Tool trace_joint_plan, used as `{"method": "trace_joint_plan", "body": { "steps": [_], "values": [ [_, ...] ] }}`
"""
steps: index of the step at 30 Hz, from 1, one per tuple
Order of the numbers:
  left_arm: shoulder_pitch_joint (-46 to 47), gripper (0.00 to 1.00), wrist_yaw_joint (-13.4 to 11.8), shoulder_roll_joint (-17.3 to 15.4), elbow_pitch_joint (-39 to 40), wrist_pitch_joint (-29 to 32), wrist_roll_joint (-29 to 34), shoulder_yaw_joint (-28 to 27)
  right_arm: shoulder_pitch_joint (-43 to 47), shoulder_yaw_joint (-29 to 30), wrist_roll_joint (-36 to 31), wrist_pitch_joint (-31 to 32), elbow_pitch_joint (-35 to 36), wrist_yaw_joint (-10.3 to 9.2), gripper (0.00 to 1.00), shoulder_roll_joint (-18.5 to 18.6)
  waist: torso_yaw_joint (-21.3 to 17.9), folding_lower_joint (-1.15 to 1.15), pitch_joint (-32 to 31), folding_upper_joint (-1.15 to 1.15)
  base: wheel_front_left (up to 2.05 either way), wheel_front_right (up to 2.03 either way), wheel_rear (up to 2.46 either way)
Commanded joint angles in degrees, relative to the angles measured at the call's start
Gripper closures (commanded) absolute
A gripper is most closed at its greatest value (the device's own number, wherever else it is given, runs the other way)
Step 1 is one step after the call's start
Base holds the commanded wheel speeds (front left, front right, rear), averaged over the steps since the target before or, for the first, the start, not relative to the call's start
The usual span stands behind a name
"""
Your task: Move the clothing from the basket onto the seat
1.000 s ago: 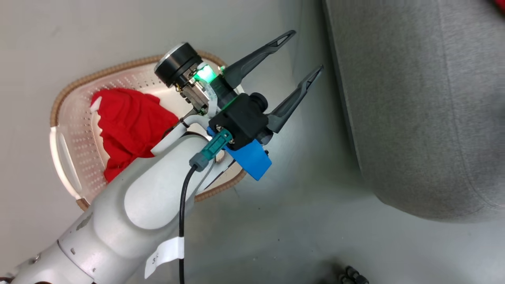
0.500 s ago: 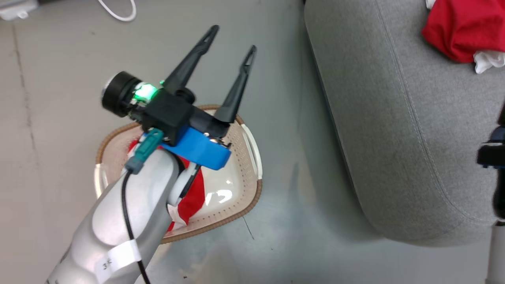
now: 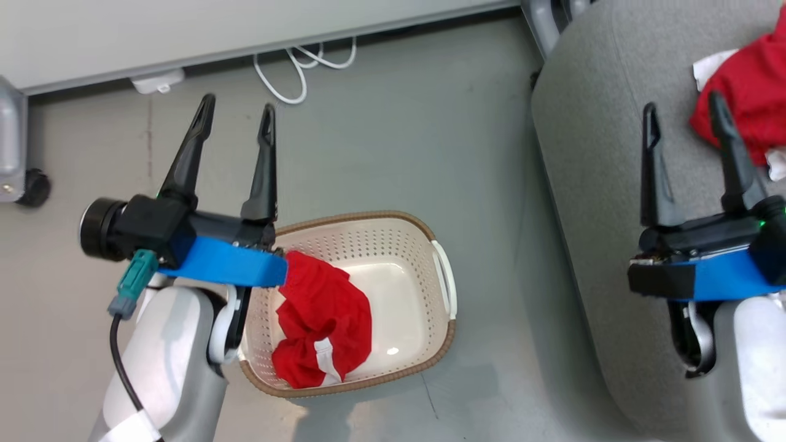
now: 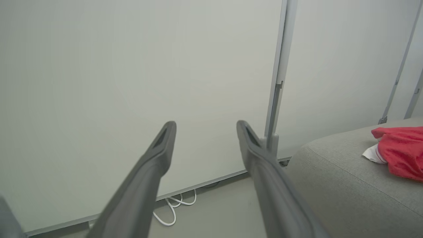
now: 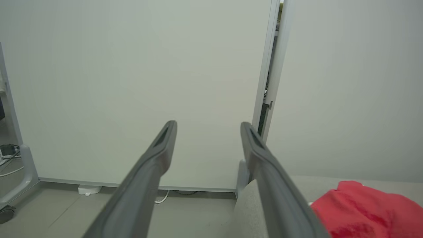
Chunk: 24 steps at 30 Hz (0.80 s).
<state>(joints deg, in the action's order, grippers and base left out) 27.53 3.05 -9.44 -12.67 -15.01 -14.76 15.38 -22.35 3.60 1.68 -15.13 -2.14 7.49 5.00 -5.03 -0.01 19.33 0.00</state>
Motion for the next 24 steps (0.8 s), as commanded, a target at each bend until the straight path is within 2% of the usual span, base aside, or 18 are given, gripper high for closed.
{"method": "trace_joint_plan", "body": {
  "steps": [1, 12, 24],
  "values": [
    [-1.36, 0.0, 0.47, 0.4, 0.19, -0.24, 0.74, -1.04, 1.44, -0.16, 0.25, -0.03, -0.49, 0.0, 0.0, -0.3, 1.77, 0.01, -1.92, 0.0, 0.0, 0.0, 0.0],
    [-9.34, 0.0, 3.5, 4.32, 1.51, -0.2, 4.11, -8.97, 6.8, -1.81, 1.63, -0.03, -4.45, 0.01, 0.0, -1.8, 5.06, 0.01, -5.83, 0.0, 0.0, 0.0, 0.0],
    [-15.08, 0.0, 4.47, 6.28, 1.47, -0.22, 4.76, -12.88, 12.02, -2.04, 3.95, -0.03, -6.86, 0.01, 0.0, -2.14, 6.7, 0.01, -9.05, 0.0, 0.0, 0.0, 0.0]
  ]
}}
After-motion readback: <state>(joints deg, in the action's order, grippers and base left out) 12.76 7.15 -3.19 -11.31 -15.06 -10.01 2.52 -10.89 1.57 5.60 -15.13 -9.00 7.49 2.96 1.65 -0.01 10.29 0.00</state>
